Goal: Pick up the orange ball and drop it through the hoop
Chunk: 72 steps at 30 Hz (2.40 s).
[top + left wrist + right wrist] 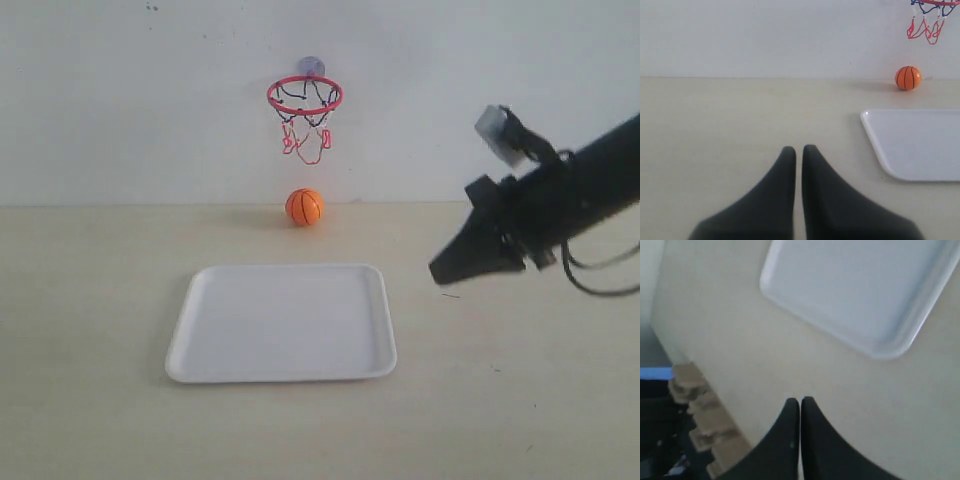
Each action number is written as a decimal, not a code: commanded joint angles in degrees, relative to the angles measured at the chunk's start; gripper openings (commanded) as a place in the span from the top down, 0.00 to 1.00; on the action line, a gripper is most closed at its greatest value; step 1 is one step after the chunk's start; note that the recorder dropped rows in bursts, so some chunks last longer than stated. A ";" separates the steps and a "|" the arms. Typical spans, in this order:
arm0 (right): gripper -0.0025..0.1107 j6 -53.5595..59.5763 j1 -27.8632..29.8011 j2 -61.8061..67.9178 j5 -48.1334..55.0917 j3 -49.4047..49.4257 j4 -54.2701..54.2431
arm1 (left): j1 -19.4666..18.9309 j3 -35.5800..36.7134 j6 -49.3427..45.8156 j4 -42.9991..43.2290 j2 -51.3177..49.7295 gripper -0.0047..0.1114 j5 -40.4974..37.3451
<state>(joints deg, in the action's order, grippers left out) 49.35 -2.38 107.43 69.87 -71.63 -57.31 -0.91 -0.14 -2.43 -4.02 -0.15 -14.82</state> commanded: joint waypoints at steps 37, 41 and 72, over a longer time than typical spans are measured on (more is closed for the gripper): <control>0.98 1.15 0.09 -40.63 -9.94 29.65 -2.17 | -0.18 0.14 -0.24 -0.53 0.15 0.92 0.22; 0.98 1.15 0.09 -54.79 -22.48 29.91 -2.06 | -0.18 0.14 -0.24 -0.53 0.15 0.92 0.22; 0.98 -38.67 0.09 -81.58 -42.35 32.65 40.19 | -0.18 0.14 -0.24 -0.53 0.15 0.92 0.22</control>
<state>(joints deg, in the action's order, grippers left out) 11.00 -2.38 25.76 28.96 -39.78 -18.78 -0.91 -0.14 -2.43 -4.02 -0.15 -14.82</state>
